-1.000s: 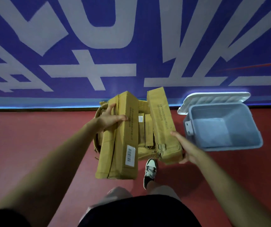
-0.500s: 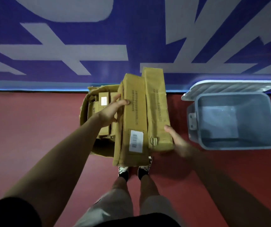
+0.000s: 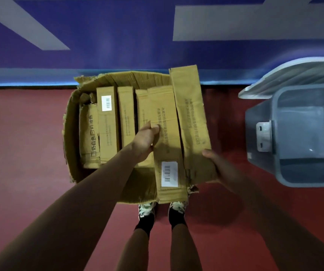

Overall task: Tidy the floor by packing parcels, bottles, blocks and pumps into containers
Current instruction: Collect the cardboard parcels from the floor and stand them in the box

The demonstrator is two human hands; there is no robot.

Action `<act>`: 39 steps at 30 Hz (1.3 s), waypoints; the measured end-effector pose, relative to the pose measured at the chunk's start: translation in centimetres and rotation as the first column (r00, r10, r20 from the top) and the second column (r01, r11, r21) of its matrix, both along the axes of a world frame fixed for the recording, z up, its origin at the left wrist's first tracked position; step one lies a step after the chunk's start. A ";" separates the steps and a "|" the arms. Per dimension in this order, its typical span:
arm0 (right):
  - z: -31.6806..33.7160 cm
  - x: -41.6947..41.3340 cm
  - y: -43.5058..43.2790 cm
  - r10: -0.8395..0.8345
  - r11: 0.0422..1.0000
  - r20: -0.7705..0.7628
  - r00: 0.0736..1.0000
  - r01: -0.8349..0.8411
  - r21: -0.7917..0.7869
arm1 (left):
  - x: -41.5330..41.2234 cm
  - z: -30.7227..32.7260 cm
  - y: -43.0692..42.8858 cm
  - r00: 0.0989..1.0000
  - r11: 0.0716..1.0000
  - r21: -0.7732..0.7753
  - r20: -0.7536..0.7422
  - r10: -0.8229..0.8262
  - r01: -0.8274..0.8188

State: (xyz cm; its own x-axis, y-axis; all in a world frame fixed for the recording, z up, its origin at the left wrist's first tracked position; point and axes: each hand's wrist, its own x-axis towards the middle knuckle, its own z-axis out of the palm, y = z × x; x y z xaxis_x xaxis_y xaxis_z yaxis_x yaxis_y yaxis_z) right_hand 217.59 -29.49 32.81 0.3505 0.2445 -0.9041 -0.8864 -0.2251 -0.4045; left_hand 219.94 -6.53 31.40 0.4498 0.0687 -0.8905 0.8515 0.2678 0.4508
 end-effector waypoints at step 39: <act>-14.7 6.8 10.1 0.592 0.681 0.331 0.735 -0.236 -0.693 | -3.7 -14.5 0.7 -0.035 -0.335 0.705 -0.403 -0.915 0.625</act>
State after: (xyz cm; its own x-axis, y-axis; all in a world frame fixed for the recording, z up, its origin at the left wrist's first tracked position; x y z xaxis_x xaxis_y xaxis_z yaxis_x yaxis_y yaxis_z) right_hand 224.35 -19.43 18.10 0.7743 -0.0160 -0.6326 -0.3413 -0.8524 -0.3962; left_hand 216.22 -5.85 16.88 0.7213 -0.2319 -0.6526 -0.2138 -0.9708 0.1087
